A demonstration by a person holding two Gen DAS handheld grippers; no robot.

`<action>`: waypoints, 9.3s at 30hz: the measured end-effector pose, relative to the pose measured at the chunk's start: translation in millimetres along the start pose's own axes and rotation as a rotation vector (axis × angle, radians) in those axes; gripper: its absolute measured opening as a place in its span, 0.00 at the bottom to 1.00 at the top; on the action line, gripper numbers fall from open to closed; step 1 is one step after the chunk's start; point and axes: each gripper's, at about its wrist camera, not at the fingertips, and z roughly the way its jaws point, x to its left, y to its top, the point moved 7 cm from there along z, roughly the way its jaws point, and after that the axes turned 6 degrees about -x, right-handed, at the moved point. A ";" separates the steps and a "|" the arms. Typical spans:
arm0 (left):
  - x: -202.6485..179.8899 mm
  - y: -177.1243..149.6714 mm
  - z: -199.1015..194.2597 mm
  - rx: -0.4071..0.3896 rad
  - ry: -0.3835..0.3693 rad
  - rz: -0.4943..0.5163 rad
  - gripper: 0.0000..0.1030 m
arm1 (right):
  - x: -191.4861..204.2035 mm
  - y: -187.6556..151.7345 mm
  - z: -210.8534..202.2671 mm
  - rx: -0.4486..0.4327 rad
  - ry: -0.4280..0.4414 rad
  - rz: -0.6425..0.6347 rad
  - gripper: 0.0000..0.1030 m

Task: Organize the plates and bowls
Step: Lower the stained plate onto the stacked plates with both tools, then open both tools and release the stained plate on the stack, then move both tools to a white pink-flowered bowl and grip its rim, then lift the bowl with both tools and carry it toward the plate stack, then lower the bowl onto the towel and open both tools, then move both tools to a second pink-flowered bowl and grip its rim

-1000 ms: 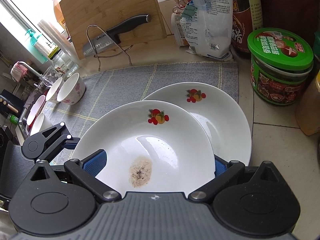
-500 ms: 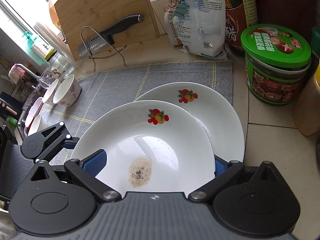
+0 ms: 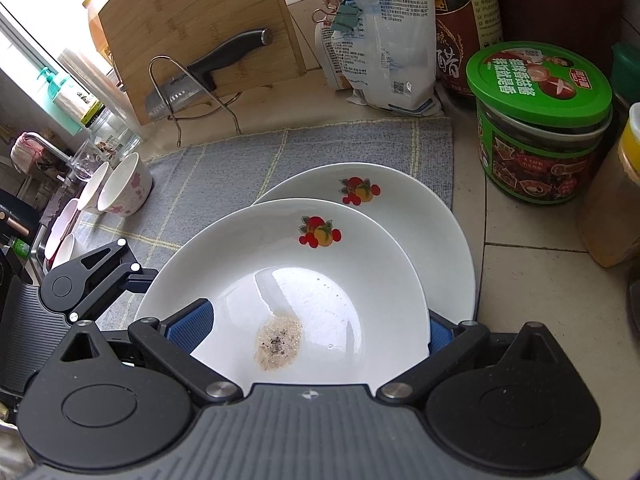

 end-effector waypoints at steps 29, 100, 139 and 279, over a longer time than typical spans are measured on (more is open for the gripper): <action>-0.9 2.2 4.4 0.012 0.012 0.029 0.99 | -0.7 -7.9 -10.5 -0.007 -0.031 0.031 1.00; 68.9 -30.6 -122.3 -0.155 0.446 -0.244 0.99 | 89.0 -27.1 -11.9 -0.282 -0.248 -0.248 1.00; 218.5 -194.2 -294.6 -0.052 0.588 -0.355 0.99 | 388.6 -84.4 170.8 -0.142 0.023 -0.593 1.00; 182.4 -131.8 -216.8 -0.162 0.339 -0.186 0.94 | 310.4 -80.4 99.9 -0.258 -0.276 -0.400 1.00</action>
